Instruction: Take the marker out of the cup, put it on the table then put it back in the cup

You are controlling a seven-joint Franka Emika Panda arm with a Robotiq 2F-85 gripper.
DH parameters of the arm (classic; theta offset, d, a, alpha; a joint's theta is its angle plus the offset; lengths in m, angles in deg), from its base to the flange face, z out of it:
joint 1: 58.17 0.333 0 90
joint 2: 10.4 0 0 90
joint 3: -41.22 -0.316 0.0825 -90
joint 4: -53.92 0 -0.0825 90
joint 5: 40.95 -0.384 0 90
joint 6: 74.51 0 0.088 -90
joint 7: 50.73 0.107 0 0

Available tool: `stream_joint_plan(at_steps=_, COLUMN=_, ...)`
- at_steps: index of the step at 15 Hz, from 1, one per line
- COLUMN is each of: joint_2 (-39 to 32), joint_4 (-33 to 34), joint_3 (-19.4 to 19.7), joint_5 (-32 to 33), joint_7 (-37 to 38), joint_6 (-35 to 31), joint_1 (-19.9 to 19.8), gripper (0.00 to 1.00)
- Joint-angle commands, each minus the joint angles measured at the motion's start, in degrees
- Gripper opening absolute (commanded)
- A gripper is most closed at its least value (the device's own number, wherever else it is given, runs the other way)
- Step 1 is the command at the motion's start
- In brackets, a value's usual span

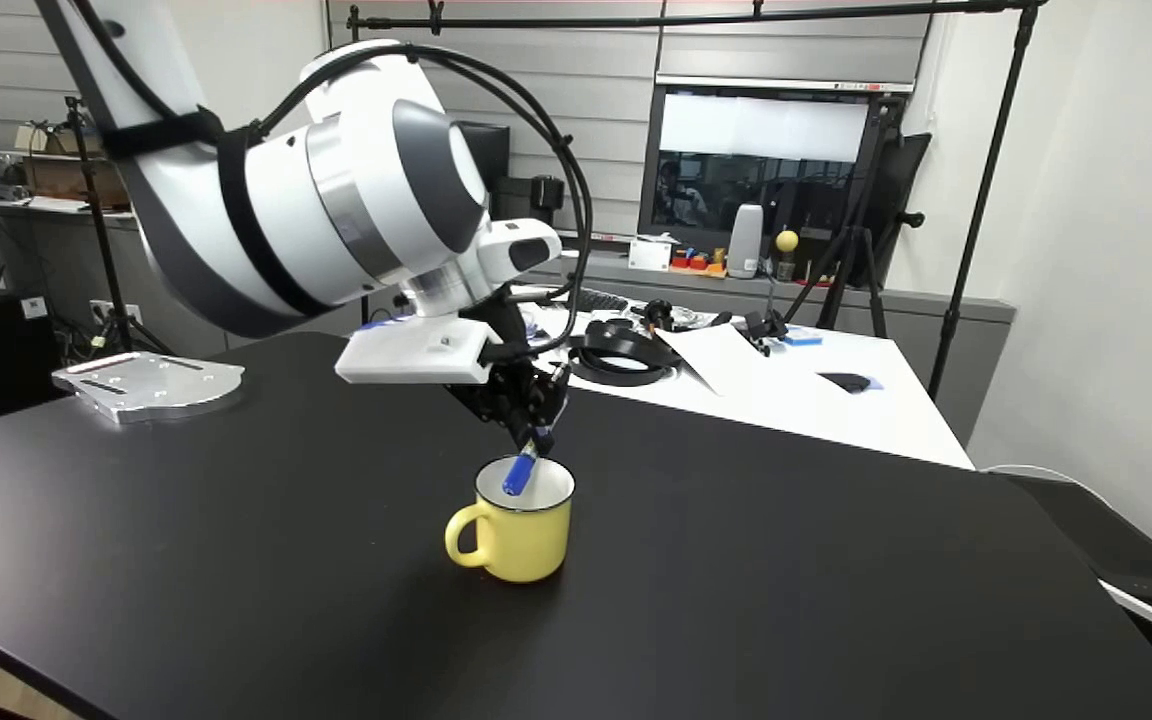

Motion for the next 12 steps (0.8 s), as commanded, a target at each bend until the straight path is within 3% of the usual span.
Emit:
stream_joint_plan(at_steps=1, joint_2=-1.21, joint_4=-2.73, joint_3=5.08, joint_5=-1.73, joint_7=1.38, joint_6=-2.44, joint_1=5.60, gripper=0.05)
stream_joint_plan(at_steps=2, joint_2=-1.23, joint_4=-3.33, joint_3=5.73, joint_5=-1.97, joint_7=0.98, joint_6=-2.32, joint_1=6.44, gripper=0.05)
stream_joint_plan(at_steps=3, joint_2=-1.18, joint_4=-3.85, joint_3=6.19, joint_5=-1.91, joint_7=0.50, joint_6=-1.85, joint_1=6.95, gripper=0.46)
stream_joint_plan(at_steps=4, joint_2=-1.13, joint_4=-4.27, joint_3=6.64, joint_5=-2.06, joint_7=0.26, joint_6=-1.20, joint_1=7.47, gripper=0.47)
stream_joint_plan(at_steps=8, joint_2=2.53, joint_4=-6.35, joint_3=3.16, joint_5=-0.28, joint_7=-1.56, joint_6=1.31, joint_1=3.42, gripper=0.73)
stream_joint_plan(at_steps=10, joint_2=4.99, joint_4=-7.13, joint_3=0.12, joint_5=1.00, joint_7=-2.84, joint_6=3.16, joint_1=-0.01, gripper=0.88)
stream_joint_plan(at_steps=12, joint_2=10.08, joint_4=-8.18, joint_3=-5.85, joint_5=2.82, joint_7=-6.08, joint_6=7.53, joint_1=-6.43, gripper=0.98)
